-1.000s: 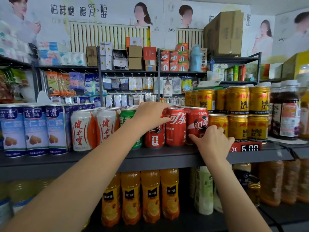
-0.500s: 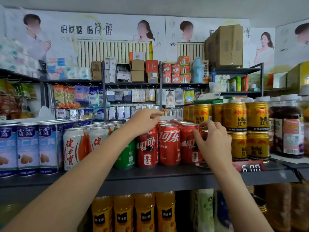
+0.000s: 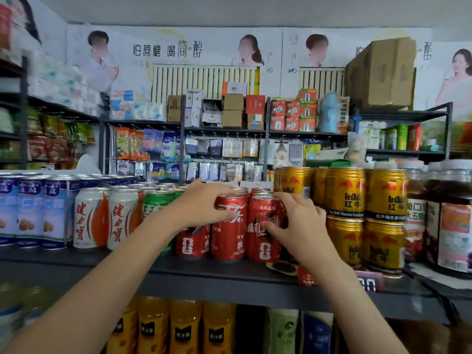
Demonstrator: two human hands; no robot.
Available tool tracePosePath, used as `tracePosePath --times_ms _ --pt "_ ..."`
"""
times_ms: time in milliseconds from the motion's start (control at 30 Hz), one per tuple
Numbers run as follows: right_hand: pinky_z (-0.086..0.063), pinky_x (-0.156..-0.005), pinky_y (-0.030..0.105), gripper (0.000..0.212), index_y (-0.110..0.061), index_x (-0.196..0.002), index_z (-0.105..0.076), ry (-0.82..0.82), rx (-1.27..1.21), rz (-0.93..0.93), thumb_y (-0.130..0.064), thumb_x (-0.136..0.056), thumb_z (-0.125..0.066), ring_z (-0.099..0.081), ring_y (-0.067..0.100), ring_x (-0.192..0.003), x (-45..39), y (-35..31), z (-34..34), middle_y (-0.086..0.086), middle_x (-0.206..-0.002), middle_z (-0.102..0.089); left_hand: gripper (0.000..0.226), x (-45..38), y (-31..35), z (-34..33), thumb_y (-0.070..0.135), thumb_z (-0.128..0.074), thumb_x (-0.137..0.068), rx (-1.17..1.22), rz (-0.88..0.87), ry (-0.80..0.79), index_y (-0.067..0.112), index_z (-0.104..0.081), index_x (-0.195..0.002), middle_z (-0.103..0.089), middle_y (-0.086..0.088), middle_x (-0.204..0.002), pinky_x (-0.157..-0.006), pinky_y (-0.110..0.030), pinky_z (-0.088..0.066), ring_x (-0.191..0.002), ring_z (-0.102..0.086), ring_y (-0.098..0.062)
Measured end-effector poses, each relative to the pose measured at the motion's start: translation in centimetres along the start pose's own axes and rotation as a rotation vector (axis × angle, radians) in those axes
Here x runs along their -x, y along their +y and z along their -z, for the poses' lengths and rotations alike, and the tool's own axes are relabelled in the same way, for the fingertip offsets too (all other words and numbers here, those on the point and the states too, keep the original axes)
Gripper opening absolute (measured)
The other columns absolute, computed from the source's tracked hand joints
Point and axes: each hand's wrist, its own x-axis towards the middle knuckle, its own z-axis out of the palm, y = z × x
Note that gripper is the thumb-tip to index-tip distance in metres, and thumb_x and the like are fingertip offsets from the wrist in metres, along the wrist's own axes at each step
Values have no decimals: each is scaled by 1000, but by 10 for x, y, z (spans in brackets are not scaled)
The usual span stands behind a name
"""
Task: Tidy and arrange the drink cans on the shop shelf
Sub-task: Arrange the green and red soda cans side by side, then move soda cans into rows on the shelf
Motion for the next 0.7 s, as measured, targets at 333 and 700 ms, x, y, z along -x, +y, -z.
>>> tracePosePath --times_ms 333,700 --pt "-44 -88 31 37 -12 -123 -56 186 -35 -126 -18 -87 -62 -56 21 -105 38 49 28 4 -113 -62 58 -7 65 -42 49 -58 -82 -57 -144 208 31 -41 -135 -35 10 -145 -114 -36 -3 -135 -26 -11" --pt "-46 -88 33 54 -20 -134 -40 105 35 -198 -25 -85 -64 -55 25 -108 36 34 4 6 -120 -54 67 -12 67 -58 46 -63 -80 -232 -101 225 34 -31 -138 -33 12 -143 -113 -38 -8 -132 -26 -15"
